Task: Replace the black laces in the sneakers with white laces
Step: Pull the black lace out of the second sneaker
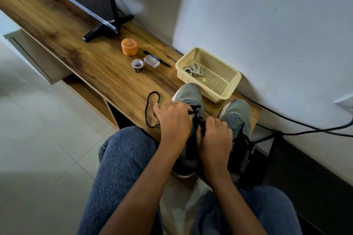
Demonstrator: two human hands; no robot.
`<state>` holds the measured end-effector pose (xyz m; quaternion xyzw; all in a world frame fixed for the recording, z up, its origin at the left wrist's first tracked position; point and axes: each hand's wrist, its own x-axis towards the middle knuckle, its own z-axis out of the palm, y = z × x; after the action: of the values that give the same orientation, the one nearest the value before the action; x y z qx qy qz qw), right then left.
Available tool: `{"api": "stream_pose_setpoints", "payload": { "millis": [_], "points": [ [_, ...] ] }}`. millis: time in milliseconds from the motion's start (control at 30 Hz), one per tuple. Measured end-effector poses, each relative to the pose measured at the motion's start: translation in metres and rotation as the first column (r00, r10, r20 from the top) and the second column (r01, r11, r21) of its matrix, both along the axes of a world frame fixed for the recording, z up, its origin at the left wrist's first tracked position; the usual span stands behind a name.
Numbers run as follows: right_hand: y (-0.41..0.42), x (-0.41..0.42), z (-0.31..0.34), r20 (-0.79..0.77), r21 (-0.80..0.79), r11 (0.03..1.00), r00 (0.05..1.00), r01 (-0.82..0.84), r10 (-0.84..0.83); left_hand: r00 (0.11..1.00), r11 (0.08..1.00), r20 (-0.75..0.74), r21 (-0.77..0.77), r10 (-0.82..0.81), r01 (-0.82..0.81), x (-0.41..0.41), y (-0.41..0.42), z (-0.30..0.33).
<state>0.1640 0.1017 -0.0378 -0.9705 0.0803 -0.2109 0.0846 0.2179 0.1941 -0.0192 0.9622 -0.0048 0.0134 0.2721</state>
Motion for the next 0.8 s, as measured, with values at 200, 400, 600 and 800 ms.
{"api": "stream_pose_setpoints", "payload": {
  "millis": [200, 400, 600, 800],
  "points": [
    [0.003, 0.004, 0.001, -0.062, 0.151, 0.988, 0.998, -0.005, 0.015, 0.994, 0.991, -0.011, 0.076, -0.108, 0.109, -0.002, 0.003, 0.002],
    [0.003, 0.005, 0.001, -0.085, 0.17, 0.985, 0.996, -0.01, 0.025, 0.999, 0.993, -0.007, 0.112, -0.031, 0.032, -0.003, 0.0, 0.005],
    [0.004, 0.004, 0.002, -0.09, 0.177, 0.984, 0.996, -0.008, 0.025, 0.999, 0.981, -0.029, 0.19, -0.028, 0.033, -0.003, -0.004, 0.0],
    [0.003, 0.007, 0.003, -0.069, 0.175, 0.985, 0.998, 0.015, -0.003, 0.989, 0.991, 0.062, -0.022, 0.131, -0.13, 0.002, -0.004, -0.003]
  ]
}}
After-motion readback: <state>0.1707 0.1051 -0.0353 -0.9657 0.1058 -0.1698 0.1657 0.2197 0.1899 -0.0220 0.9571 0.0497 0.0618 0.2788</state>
